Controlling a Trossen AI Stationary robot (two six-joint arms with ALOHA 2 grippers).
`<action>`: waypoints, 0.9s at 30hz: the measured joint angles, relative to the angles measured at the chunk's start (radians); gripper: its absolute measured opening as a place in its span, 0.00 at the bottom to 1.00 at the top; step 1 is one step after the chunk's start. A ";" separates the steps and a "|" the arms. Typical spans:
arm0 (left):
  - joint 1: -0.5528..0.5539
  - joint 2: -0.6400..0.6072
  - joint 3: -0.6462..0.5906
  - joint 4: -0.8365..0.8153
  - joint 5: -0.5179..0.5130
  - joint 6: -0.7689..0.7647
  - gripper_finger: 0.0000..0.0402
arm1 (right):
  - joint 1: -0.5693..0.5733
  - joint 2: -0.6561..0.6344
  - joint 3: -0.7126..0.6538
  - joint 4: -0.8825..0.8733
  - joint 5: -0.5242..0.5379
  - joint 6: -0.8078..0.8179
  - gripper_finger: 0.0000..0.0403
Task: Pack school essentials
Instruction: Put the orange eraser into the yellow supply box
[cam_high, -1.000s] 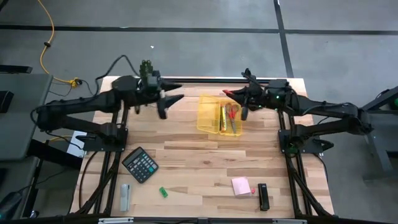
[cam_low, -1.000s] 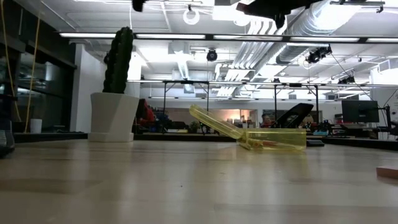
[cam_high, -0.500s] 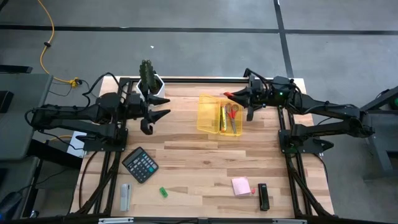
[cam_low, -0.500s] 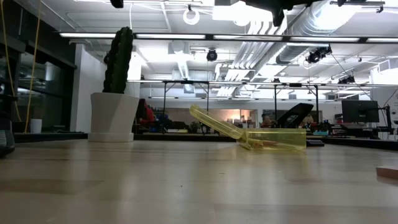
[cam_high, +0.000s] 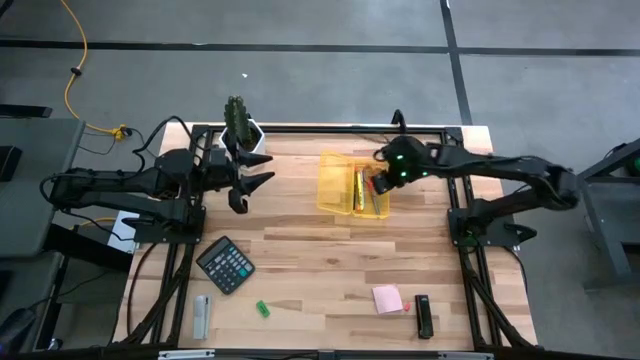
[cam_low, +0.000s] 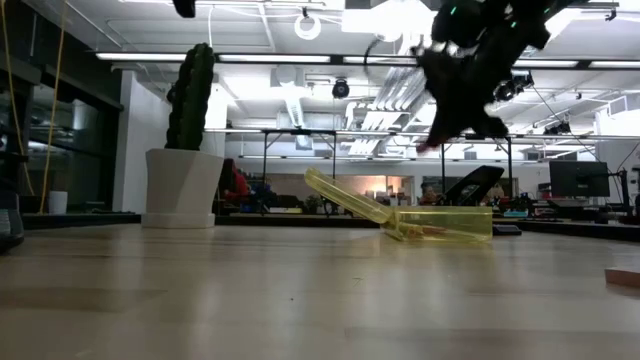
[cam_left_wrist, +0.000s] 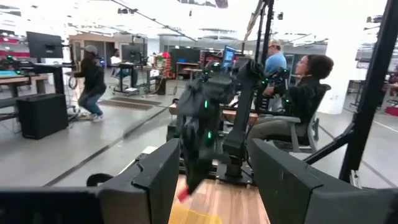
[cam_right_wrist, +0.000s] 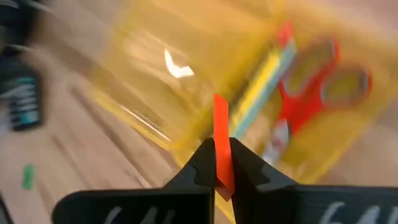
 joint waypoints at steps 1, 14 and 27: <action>0.000 0.000 0.000 0.000 -0.008 0.000 0.46 | 0.000 0.034 0.000 -0.011 -0.004 0.042 0.01; 0.000 0.000 0.000 0.000 -0.046 0.000 0.46 | 0.021 0.352 0.000 0.137 0.066 0.253 0.01; 0.000 0.000 0.000 0.001 -0.062 0.000 0.46 | 0.021 0.376 0.000 0.152 0.130 0.254 0.07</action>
